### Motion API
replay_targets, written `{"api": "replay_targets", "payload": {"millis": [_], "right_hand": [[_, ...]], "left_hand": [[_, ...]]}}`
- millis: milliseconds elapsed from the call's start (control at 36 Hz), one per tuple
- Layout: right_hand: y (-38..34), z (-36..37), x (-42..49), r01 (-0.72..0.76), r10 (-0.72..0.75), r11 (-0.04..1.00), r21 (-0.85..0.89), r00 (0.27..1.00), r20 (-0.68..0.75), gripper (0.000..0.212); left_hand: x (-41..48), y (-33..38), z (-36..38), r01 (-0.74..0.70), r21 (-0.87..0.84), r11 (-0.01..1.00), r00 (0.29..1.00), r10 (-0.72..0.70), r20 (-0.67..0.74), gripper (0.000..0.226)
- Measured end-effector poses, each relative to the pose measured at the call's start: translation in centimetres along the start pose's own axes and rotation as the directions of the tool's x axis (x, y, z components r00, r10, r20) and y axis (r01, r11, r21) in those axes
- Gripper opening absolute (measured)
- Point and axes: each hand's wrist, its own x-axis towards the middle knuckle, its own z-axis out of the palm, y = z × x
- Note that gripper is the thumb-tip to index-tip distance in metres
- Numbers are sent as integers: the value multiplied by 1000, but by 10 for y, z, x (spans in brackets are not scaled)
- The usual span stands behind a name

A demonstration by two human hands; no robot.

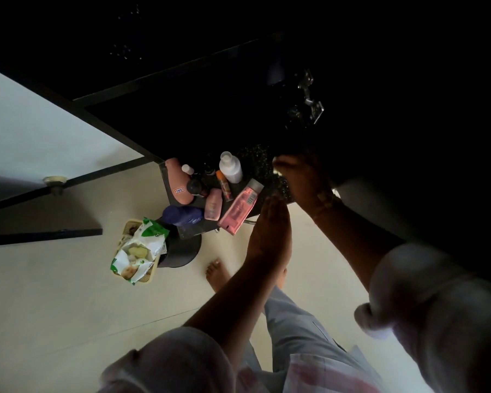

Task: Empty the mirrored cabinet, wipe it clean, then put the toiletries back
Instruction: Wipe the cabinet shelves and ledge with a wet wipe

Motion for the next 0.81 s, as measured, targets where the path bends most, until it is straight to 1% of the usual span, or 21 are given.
{"api": "replay_targets", "payload": {"millis": [28,83,111,167,222,278,333,389,444,500,528,556,583,611,639,694,750,806], "right_hand": [[4,5,-14,24,-24,1000,6,1000,-13,22],[1,8,-40,83,-82,995,47,996,-32,37],[5,11,-49,74,-73,997,9,995,-67,40],[6,14,-65,-5,8,998,64,999,-46,36],[8,15,-72,14,-12,999,38,999,-53,35],[10,16,-73,78,-75,996,36,994,-76,39],[7,7,-71,105,-103,994,24,992,-77,34],[13,4,-65,51,-49,999,13,990,-132,36],[21,2,-54,-96,101,995,37,983,-155,25],[35,2,-46,-171,162,984,-42,972,-170,19],[33,1,-43,-190,180,981,-46,969,-169,15],[29,3,-41,-221,218,975,6,959,-181,12],[19,5,-42,-206,212,977,53,967,-142,16],[8,8,-46,-169,175,980,101,983,-59,22],[3,14,-52,-106,108,991,79,994,-23,26],[-1,24,-62,34,-33,998,50,999,-21,31],[3,25,-61,156,-157,987,-36,987,-36,36],[3,20,-49,143,-148,987,-70,987,-67,32]], "left_hand": [[-2,-1,2,0,-6,1000,1000,0,-25,73],[-5,-2,0,5,-34,999,999,-6,-32,72],[-6,-3,-2,9,-35,999,1000,-9,-15,71],[-8,-5,-2,9,-36,999,1000,-9,7,69],[-8,-6,-2,35,-17,999,999,-35,17,70],[-8,-6,-4,40,-16,999,999,-40,9,70],[-9,-7,-7,25,-43,999,1000,-24,6,72],[-9,-9,-6,16,-30,999,1000,-16,-2,72],[-9,-11,-7,28,-22,999,1000,-28,-8,70],[-11,-12,-7,14,-19,1000,1000,-14,-12,67],[-12,-12,-8,2,-20,1000,1000,-2,7,66],[-13,-13,-9,6,-32,999,1000,-5,16,65],[-13,-13,-8,18,-44,999,1000,-17,21,64],[-13,-13,-9,32,-56,998,999,-31,18,65],[-13,-13,-9,43,-55,998,999,-42,22,66],[-12,-12,-8,49,-68,996,999,-48,23,69],[-11,-12,-8,52,-68,996,999,-51,17,71],[-9,-11,-10,60,-76,995,998,-58,27,68]]}}
